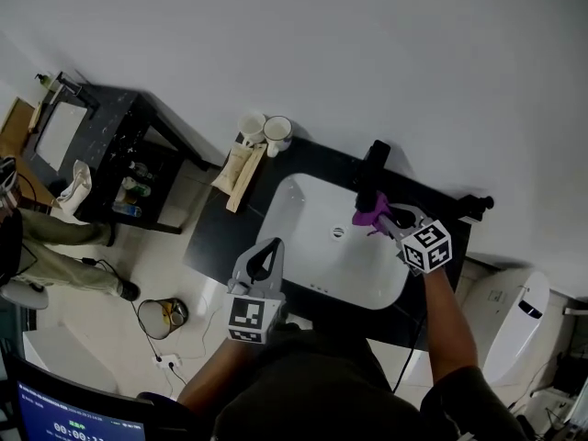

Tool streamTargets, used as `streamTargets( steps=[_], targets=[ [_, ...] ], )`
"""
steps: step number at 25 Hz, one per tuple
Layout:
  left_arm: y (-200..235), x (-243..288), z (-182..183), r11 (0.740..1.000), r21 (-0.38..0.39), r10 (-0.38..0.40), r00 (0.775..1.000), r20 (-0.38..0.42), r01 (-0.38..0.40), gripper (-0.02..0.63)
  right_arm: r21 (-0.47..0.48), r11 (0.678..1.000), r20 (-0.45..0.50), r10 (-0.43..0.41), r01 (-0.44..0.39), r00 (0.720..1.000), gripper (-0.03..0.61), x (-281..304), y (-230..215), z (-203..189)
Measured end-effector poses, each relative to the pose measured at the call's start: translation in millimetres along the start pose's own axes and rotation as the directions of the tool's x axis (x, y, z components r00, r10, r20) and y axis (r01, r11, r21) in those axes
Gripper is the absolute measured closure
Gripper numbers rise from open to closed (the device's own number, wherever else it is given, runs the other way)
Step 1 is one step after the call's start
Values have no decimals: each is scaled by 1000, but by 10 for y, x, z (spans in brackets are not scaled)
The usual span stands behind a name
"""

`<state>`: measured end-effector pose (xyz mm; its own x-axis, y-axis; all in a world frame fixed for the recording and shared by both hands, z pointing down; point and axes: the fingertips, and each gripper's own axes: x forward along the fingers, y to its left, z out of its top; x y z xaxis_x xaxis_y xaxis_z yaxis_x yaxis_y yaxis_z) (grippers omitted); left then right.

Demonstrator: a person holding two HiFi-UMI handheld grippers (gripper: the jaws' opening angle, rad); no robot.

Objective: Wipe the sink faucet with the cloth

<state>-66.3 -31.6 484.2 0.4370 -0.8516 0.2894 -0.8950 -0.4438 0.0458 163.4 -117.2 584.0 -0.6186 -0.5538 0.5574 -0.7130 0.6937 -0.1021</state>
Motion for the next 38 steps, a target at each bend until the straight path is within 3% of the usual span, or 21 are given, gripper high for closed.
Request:
streamTargets(
  steps=[5,9,17,24,32,34,38],
  targets=[
    [153,-143,36,999,7,38,999,2,-38,597,155,987,79,-40,27,996,517,243,-186,124],
    [151,-228,5,999,2,42,999,-7,-42,597,147,980,104,-149,133,983,517,290,-434,218],
    [174,-280,-56,997,-31,64,998,-20,-65,597,290,953,127,-129,88,983,517,385,-530,275],
    [139,-153,55,999,-19,47,999,4,-47,597,311,948,44,-93,75,995,518,563,-455,195],
    [134,-163,-22,999,-15,34,999,-19,-35,597,422,897,-82,-107,132,991,518,857,-478,-74],
    [191,-168,3,999,-19,44,999,-11,-44,597,468,875,-86,-96,125,992,520,906,-487,-152],
    [291,-180,-8,998,-27,59,998,-6,-59,597,487,865,-72,-96,119,993,520,905,-493,-186]
  ],
)
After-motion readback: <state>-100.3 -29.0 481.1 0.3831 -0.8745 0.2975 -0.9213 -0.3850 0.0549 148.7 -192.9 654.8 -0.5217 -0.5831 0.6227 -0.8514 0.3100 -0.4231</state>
